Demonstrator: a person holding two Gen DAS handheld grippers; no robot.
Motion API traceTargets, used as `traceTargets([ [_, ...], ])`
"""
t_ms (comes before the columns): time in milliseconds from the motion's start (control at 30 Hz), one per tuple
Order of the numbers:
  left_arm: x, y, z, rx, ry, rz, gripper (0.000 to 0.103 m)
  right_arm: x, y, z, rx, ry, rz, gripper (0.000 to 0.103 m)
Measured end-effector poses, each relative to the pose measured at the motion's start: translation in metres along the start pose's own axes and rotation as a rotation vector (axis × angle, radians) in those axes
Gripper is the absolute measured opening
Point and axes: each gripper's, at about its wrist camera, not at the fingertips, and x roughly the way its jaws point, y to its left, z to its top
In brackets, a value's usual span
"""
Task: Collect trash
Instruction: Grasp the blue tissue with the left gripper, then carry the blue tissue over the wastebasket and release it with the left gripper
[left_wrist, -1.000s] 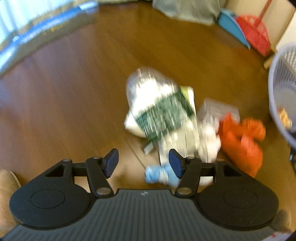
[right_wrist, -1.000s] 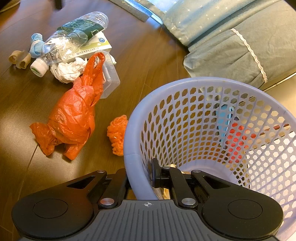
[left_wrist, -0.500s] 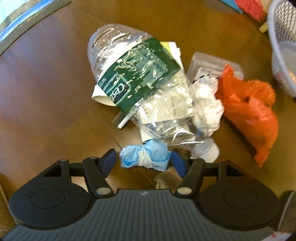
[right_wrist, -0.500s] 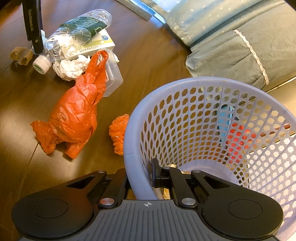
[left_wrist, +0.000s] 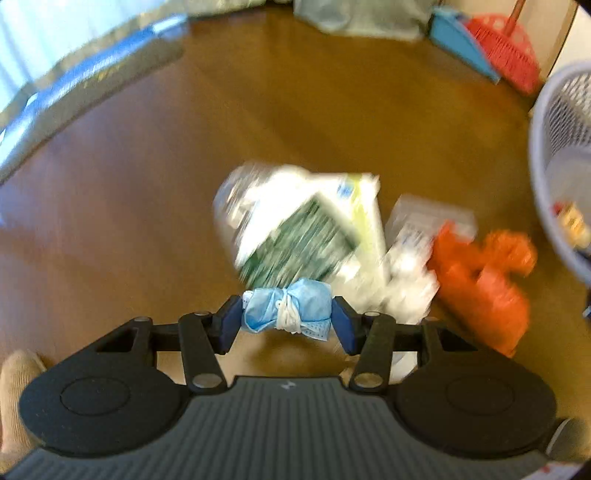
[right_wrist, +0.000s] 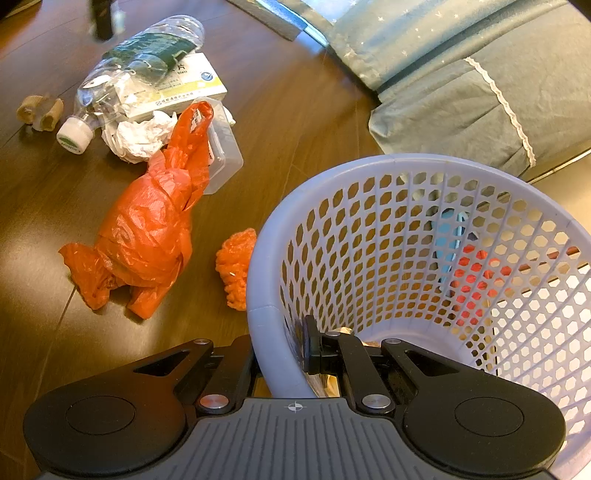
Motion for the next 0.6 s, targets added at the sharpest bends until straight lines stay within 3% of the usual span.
traceTargets([
  [133, -0.017, -0.027, 0.031, 0.012, -0.063, -0.074, 0.047, 0.000, 0.000, 0.000, 0.002, -0.001, -0.001, 0.003],
  [500, -0.042, -0.157, 0.094, 0.182, -0.169, -0.429, 0.048, 0.000, -0.002, 0.001, 0.010, -0.003, -0.002, 0.003],
  [533, -0.043, -0.168, 0.098, 0.190, -0.181, -0.461, 0.051, 0.001, -0.002, 0.001, 0.011, -0.003, -0.002, 0.003],
  [567, -0.042, -0.179, 0.101, 0.193, -0.199, -0.514, 0.067, 0.001, -0.002, 0.001, 0.011, -0.004, -0.003, 0.003],
  [600, -0.042, -0.187, 0.103, 0.197, -0.205, -0.543, 0.075, 0.001, -0.002, 0.002, 0.011, -0.003, -0.003, 0.003],
])
